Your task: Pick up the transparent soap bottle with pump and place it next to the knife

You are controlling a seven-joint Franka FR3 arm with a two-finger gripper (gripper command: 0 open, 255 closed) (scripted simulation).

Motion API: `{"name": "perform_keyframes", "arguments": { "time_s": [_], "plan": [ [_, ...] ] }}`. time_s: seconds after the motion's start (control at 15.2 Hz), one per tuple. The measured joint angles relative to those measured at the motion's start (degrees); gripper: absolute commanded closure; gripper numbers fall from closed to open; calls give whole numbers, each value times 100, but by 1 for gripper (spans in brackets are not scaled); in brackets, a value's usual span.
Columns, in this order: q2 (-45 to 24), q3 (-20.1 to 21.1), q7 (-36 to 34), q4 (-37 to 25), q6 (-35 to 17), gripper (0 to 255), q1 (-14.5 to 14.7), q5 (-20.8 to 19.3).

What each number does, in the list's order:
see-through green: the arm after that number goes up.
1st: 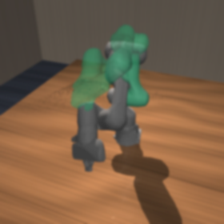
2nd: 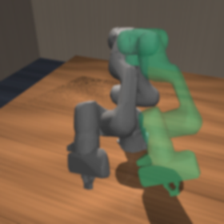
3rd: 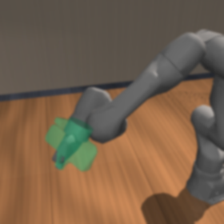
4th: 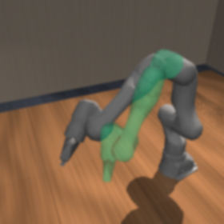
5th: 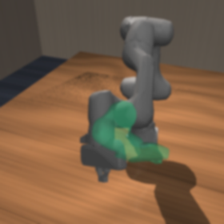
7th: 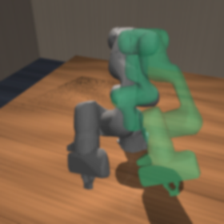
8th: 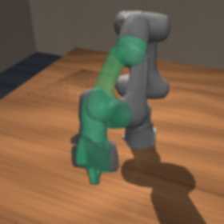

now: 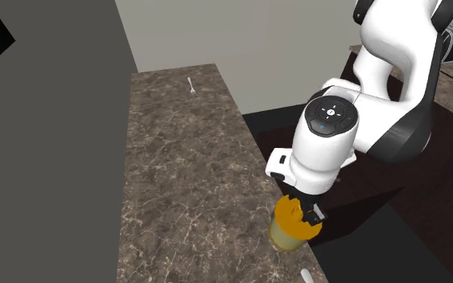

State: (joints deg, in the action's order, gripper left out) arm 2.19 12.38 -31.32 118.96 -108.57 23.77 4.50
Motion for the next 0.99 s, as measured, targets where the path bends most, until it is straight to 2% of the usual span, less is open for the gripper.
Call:
{"name": "perform_keyframes", "arguments": {
  "time_s": [0.26, 0.59, 0.66, 0.99],
  "plan": [
    [-108, 4, 3, 143, -249, 255, 2, -17],
    [-109, 6, 1, 167, -278, 255, 4, -15],
    [-109, 6, 1, 168, -278, 0, 4, -15],
    [-107, 6, 1, 166, -279, 0, 4, -15]
  ]
}}
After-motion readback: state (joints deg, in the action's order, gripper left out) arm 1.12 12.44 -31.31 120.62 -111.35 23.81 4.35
